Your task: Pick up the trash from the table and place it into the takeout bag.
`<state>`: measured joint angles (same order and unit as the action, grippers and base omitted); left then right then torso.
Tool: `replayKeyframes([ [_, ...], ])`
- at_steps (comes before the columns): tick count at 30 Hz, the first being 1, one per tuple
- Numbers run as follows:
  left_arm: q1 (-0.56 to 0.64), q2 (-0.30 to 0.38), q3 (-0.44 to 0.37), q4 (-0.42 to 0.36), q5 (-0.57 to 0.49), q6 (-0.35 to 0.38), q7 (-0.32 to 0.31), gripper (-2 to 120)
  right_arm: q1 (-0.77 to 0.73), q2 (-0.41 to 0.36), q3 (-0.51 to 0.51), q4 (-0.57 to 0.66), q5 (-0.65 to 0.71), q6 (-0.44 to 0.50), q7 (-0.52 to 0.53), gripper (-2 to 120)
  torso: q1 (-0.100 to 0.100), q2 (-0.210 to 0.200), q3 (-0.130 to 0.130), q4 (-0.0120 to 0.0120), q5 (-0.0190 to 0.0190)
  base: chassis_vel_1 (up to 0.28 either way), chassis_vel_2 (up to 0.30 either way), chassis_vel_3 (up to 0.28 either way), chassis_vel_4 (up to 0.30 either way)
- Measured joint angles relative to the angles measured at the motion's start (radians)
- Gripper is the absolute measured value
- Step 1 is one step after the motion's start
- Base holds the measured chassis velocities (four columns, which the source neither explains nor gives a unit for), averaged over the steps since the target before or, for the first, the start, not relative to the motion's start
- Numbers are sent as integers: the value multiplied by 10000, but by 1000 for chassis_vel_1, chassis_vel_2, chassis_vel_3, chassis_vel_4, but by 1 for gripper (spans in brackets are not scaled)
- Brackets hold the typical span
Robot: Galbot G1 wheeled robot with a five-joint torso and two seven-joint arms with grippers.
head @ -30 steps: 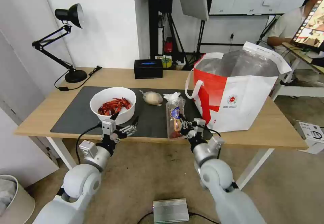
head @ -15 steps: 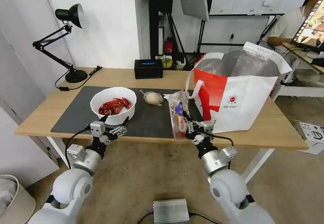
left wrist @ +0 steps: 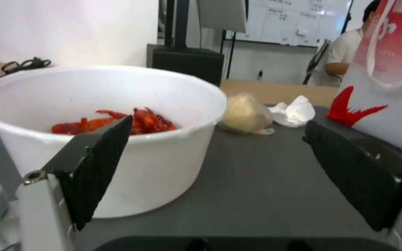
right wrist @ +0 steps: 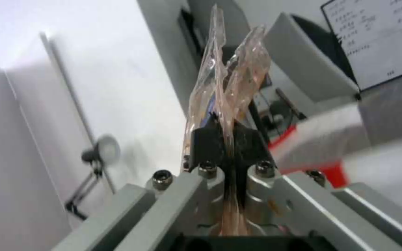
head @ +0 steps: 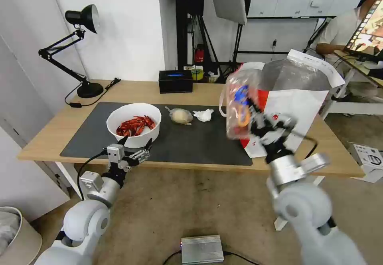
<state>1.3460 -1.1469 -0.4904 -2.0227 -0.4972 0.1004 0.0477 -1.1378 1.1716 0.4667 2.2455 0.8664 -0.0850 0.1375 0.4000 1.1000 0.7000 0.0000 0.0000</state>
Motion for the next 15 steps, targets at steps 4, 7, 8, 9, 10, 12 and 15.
replayKeyframes([
  [4,49,-43,-21,28,67,0,7,100,418,-66,361,36,837,-61,286,0,0,0,0,0,1,0,0,0,0],
  [7,109,-56,-49,31,97,0,14,100,727,-99,615,32,1329,-79,517,0,0,0,0,0,1,0,0,0,0],
  [8,149,-64,-70,31,125,0,24,100,918,-116,766,1,1637,-84,703,0,0,0,0,0,0,0,0,0,0],
  [9,182,-70,-89,30,141,0,36,100,1084,-128,879,-32,1877,-89,875,0,0,0,0,0,1,0,0,0,0],
  [10,215,-77,-109,27,152,0,45,100,1272,-142,984,-76,2145,-95,1088,0,0,-1,0,-1,2,0,0,0,0],
  [12,261,-85,-139,19,167,0,61,100,1529,-170,1130,-136,2549,-96,1381,0,0,-1,0,0,1,0,0,0,0],
  [15,360,-99,-199,-18,209,0,118,100,2206,-293,1321,-364,3501,-99,2259,0,0,-1,0,0,1,0,0,0,0],
])
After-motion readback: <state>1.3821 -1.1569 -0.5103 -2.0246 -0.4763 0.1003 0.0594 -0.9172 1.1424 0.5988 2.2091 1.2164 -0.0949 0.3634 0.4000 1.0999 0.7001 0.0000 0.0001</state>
